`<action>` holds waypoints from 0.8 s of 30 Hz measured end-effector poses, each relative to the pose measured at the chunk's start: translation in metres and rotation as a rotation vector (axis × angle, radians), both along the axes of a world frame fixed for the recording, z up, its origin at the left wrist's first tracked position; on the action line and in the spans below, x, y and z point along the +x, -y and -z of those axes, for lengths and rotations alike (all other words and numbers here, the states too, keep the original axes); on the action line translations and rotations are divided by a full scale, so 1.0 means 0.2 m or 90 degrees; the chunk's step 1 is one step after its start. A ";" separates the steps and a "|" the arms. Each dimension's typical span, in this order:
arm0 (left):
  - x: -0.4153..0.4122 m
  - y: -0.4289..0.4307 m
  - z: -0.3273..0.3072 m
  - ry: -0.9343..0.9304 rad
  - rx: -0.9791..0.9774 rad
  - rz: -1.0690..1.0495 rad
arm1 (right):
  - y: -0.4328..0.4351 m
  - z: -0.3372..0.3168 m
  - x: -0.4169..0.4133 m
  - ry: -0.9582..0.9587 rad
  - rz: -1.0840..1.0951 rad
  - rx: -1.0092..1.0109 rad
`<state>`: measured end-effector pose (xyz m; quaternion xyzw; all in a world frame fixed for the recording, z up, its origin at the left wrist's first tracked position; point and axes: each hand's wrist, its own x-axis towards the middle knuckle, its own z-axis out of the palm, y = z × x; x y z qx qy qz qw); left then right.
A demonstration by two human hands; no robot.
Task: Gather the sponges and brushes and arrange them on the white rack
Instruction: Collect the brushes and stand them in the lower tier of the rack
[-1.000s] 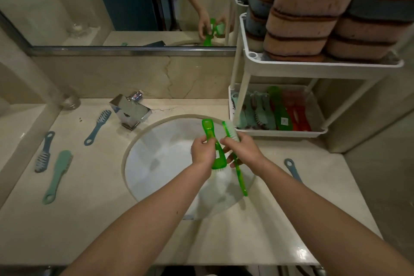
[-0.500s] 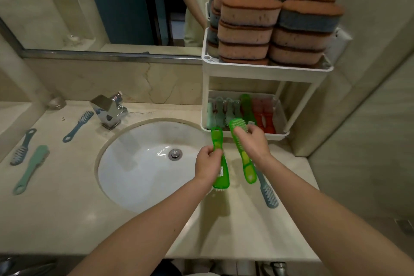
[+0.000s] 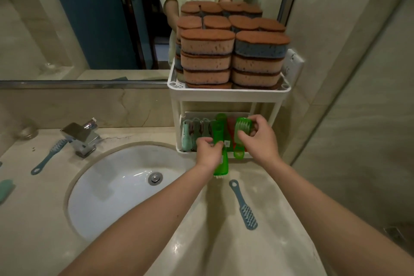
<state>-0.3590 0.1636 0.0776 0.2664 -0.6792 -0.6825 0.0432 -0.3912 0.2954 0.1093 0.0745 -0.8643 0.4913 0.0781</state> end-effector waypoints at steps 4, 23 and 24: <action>-0.12 -0.01 0.00 0.030 -0.019 0.016 | -0.02 0.02 -0.02 -0.006 0.088 0.048; -0.60 -0.06 0.08 0.084 -0.104 0.122 | -0.08 0.24 -0.30 -0.052 0.050 0.401; -0.62 -0.06 0.10 0.092 -0.111 0.130 | -0.08 0.26 -0.31 -0.051 0.053 0.399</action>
